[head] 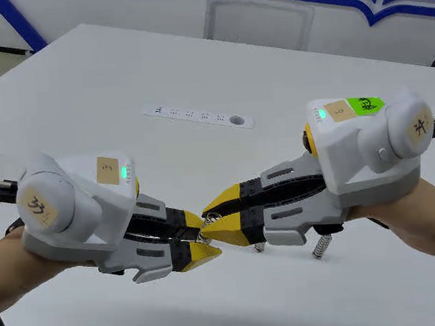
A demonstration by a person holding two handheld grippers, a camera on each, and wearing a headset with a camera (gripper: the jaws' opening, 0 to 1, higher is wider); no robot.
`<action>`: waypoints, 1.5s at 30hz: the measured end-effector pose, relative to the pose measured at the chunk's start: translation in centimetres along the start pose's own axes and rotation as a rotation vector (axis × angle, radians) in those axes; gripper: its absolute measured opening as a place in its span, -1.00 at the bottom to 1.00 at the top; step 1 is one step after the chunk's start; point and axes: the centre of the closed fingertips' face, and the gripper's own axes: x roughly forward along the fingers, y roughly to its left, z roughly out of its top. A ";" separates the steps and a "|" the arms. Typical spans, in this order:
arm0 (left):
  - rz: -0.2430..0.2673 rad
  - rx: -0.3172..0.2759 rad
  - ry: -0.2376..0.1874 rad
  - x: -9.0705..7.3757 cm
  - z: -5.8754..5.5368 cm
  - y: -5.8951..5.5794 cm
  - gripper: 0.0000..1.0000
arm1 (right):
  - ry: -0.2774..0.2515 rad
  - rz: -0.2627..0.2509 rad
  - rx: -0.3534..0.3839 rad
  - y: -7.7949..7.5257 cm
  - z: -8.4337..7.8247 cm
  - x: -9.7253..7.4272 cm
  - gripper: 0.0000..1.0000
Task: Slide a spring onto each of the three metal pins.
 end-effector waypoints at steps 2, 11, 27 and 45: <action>0.003 -0.002 0.009 -0.1 -0.3 0.0 -0.80 | 0.009 0.001 -0.001 0.0 -0.1 0.2 -0.78; 0.025 -0.071 -0.001 -1.1 -0.8 0.8 -0.77 | 0.019 0.011 -0.010 -0.3 0.4 1.1 -0.78; 0.161 -0.139 -0.003 -3.5 -2.1 3.7 -0.49 | 0.004 -0.080 0.025 -4.1 0.8 0.2 -0.78; 0.312 -0.239 -0.011 -5.7 -4.1 7.0 0.38 | 0.077 -0.243 0.123 -10.1 -3.0 0.1 -0.78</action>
